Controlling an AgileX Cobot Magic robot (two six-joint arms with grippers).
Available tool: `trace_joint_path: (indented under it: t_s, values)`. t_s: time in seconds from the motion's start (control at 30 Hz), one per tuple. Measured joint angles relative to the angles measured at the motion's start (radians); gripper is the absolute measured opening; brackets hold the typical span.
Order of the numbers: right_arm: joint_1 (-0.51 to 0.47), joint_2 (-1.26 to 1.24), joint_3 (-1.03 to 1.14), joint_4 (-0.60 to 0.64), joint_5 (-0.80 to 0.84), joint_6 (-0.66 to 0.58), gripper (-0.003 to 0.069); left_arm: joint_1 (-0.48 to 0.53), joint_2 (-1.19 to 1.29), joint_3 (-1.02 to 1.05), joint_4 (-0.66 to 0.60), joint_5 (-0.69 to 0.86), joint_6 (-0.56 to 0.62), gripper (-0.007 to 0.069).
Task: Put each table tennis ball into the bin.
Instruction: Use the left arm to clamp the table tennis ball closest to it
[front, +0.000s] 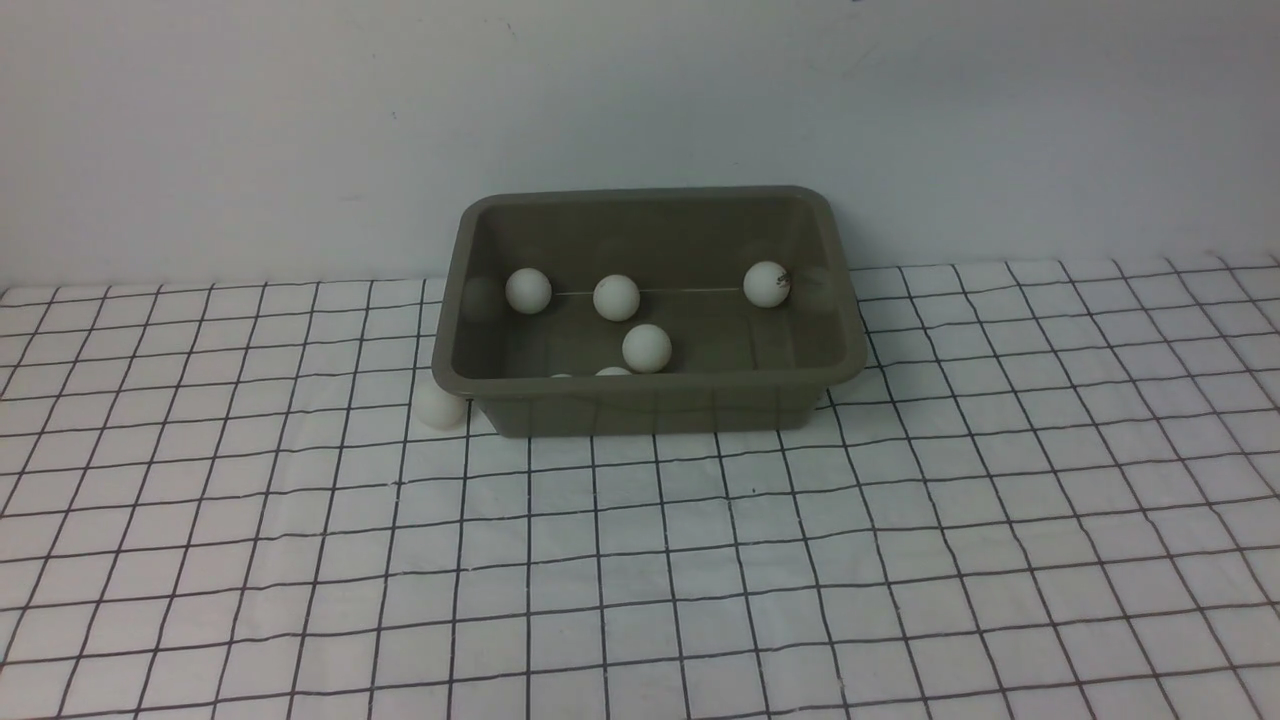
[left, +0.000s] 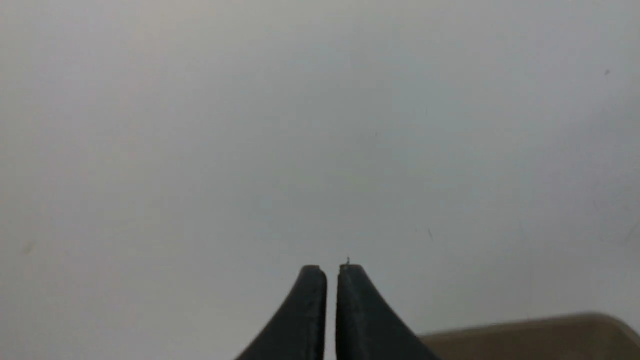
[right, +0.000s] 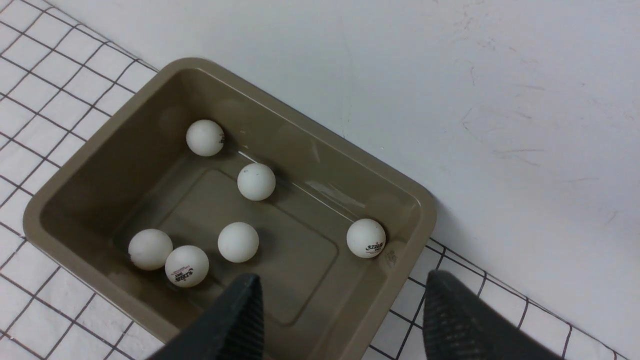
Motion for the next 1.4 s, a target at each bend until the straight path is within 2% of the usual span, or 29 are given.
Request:
trace_joint_path:
  t_s: [0.17, 0.33, 0.53, 0.7, 0.83, 0.97, 1.07, 1.1, 1.17, 1.23, 1.27, 1.4]
  values:
    - [0.000, 0.000, 0.000, 0.002, 0.001, 0.000, 0.0399, 0.000, 0.029, -0.363, 0.006, 0.202, 0.039, 0.0017]
    - [0.000, 0.000, 0.000, 0.002, 0.000, 0.000, 0.0399, 0.000, 0.022, -0.572, 0.105, 0.400, 0.065, 0.0017]
    - [0.000, 0.000, 0.000, 0.015, 0.000, 0.000, 0.0399, -0.009, 0.009, -0.709, 0.267, 0.752, 0.121, 0.0017]
    - [0.000, 0.000, 0.000, 0.046, 0.001, -0.002, 0.0399, -0.062, -0.021, -0.731, 0.303, 0.920, 0.175, 0.0017]
    - [0.000, 0.000, 0.000, 0.085, 0.001, -0.014, 0.0399, -0.164, -0.065, -0.732, 0.301, 0.959, 0.178, 0.0017]
    - [0.000, 0.000, 0.000, 0.108, 0.001, -0.018, 0.0399, -0.323, -0.108, -0.738, 0.312, 0.980, 0.150, 0.0017]
    - [0.000, 0.000, 0.000, 0.124, 0.001, -0.019, 0.0399, -0.496, -0.119, -0.740, 0.383, 1.019, 0.105, 0.0017]
    - [0.000, 0.000, 0.000, 0.125, 0.001, -0.019, 0.0399, -0.508, -0.119, -0.740, 0.389, 1.020, 0.105, 0.0017]
    - [0.000, 0.000, 0.000, 0.137, 0.001, -0.019, 0.0399, -0.653, -0.119, -0.740, 0.463, 1.022, 0.086, 0.0017]
    - [0.000, 0.000, 0.000, 0.144, 0.001, -0.019, 0.0399, -0.713, -0.119, -0.740, 0.490, 1.022, 0.082, 0.0017]
    - [0.000, 0.000, 0.000, 0.150, 0.001, -0.019, 0.0399, -0.789, -0.119, -0.740, 0.516, 1.022, 0.081, 0.0017]
    - [0.000, 0.000, 0.000, 0.173, 0.001, -0.019, 0.0399, -0.902, -0.119, -0.740, 0.543, 1.022, 0.092, 0.0017]
